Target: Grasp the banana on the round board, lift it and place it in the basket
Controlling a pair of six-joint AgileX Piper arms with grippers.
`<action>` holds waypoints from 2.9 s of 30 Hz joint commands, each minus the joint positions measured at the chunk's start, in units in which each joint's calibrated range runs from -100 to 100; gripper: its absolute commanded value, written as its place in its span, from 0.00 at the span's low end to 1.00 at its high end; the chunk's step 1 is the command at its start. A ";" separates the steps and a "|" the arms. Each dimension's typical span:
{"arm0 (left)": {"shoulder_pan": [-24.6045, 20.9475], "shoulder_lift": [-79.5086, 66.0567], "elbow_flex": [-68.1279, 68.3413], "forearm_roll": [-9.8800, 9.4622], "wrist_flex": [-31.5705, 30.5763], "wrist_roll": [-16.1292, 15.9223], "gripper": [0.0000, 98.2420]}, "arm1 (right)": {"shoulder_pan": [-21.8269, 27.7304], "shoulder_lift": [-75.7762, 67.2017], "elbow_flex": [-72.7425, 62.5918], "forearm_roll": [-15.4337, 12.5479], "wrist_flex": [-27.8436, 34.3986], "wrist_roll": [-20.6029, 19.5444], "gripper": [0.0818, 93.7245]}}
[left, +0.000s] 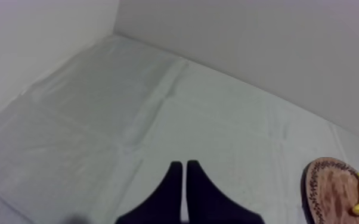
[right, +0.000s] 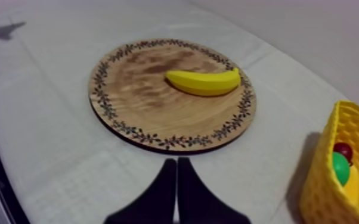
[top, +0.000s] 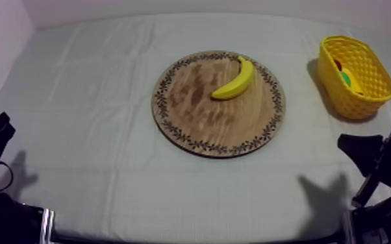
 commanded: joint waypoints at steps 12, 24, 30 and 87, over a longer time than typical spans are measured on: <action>0.01 0.00 -0.01 -0.01 -0.01 0.01 0.00 | 3.33 23.62 -25.52 2.35 3.94 -3.31 0.01; 0.01 0.00 -0.01 -0.01 -0.01 0.01 0.00 | 0.66 49.91 -52.51 5.41 17.37 -4.80 0.01; 0.01 0.00 -0.01 -0.01 -0.01 0.01 0.00 | 0.84 63.65 -65.27 3.09 25.72 -0.23 0.01; 0.01 0.00 -0.01 -0.01 -0.01 0.01 0.00 | -0.61 106.12 -113.79 8.52 54.42 45.27 0.18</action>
